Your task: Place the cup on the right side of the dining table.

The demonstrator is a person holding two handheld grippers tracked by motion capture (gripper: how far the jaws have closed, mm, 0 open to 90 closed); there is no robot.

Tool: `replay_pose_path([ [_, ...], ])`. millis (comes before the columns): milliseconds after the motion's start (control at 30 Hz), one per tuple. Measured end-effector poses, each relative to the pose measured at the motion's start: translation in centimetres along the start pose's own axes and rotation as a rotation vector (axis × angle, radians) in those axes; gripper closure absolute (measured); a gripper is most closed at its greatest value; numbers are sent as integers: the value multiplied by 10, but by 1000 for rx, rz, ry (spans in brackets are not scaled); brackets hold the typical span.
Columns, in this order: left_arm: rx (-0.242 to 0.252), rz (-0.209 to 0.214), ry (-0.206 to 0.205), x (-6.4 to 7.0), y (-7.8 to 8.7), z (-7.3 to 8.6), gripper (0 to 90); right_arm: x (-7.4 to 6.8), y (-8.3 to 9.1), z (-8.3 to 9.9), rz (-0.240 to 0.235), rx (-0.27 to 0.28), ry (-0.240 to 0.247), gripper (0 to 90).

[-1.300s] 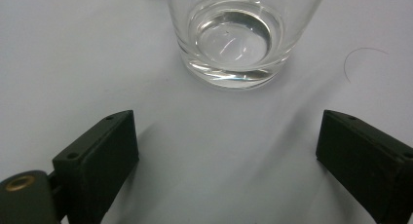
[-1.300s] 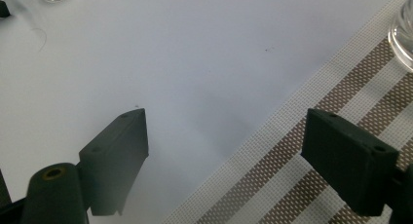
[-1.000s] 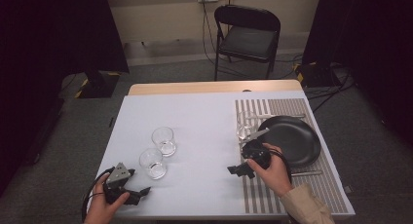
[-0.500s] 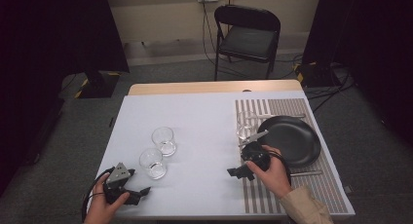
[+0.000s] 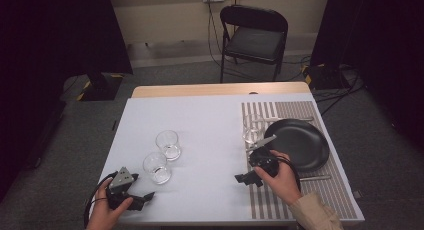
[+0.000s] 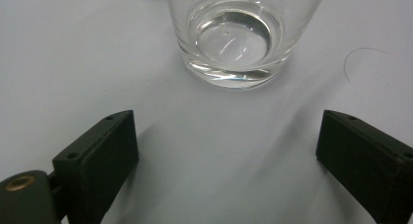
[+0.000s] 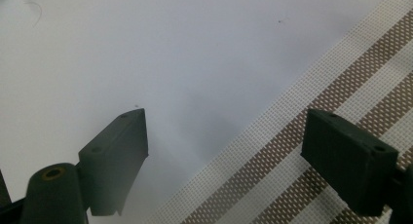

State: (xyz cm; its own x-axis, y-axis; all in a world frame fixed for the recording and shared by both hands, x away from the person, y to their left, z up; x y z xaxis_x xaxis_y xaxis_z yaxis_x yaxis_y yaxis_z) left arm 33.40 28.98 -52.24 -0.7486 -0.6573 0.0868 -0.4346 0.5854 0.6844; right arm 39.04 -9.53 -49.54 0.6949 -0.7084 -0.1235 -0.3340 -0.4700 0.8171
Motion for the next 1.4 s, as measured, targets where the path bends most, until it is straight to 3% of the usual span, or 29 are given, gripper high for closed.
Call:
replay_pose_path([
  [1400, -2, 0, -3, 0, 0, 0, 75, 12, 6, 22, 32, -19, 4, 166],
])
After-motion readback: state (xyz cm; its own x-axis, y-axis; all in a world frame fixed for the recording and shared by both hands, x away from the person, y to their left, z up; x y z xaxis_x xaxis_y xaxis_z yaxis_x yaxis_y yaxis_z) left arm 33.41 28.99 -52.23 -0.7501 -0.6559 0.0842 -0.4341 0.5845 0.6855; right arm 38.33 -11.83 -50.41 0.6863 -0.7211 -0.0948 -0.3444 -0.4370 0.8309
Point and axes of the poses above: each handheld gripper's, and its own axes: y roughly backward along the jaws, z roughly out of its underside, x roughly to its right, the point moved 6 cm from there along -y, roughly forward along the jaws, and after that the axes turned 7 degrees about z, right-handed, at the moved point
